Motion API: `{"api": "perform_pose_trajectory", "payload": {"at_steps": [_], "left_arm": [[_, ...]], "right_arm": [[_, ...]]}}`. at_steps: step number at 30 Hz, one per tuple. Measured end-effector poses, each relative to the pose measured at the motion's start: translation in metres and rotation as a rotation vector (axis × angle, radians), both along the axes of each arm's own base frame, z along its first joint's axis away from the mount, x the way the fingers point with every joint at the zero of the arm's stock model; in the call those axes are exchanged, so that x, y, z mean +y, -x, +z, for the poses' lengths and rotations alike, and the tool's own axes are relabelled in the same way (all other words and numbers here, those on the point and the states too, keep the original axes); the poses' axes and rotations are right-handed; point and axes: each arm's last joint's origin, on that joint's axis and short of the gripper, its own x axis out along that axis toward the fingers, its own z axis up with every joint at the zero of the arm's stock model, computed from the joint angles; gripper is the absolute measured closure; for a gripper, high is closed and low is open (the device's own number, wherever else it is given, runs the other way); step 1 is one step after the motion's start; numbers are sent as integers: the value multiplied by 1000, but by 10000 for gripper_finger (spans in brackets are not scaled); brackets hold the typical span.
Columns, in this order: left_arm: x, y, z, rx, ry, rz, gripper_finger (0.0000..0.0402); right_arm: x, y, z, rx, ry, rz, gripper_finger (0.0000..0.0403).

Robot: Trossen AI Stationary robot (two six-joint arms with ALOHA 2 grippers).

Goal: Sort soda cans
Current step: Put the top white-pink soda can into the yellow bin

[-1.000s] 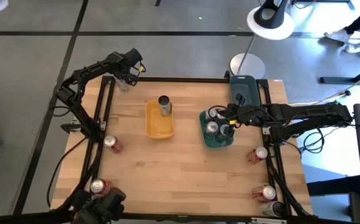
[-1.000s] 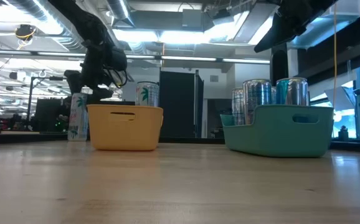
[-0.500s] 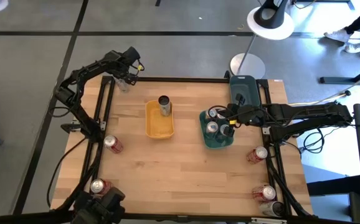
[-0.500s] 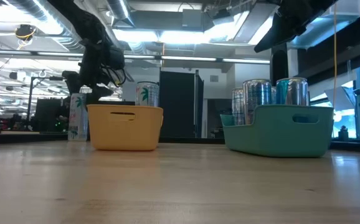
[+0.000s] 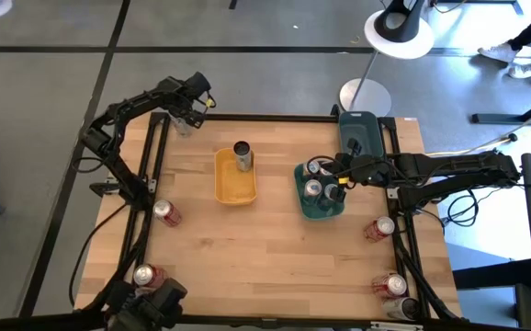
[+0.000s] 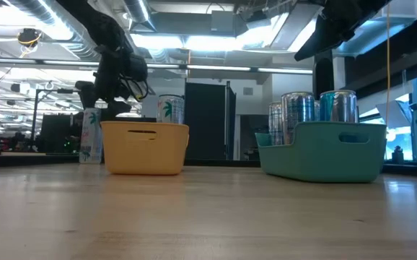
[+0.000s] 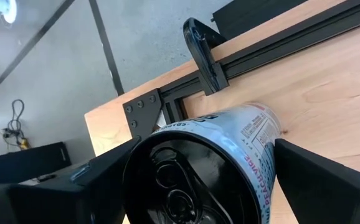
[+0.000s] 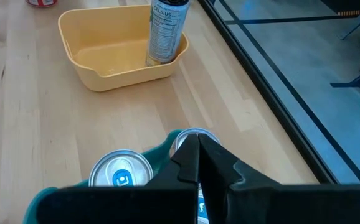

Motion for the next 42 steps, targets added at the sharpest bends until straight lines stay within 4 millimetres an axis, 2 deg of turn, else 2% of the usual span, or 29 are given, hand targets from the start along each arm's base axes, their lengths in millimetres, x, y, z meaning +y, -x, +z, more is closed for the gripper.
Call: {"api": "perform_pose_trajectory", "payload": {"at_steps": [19,27,42], "left_arm": [[0,0,0,-25,25,-9,64],[-3,-2,-7,-91,105,-19,7],[-1,-2,-4,-84,73,-12,17]], "right_arm": [[0,0,0,0,0,1,397],[0,0,0,0,0,1,397],[0,0,0,-1,0,1,397]]}}
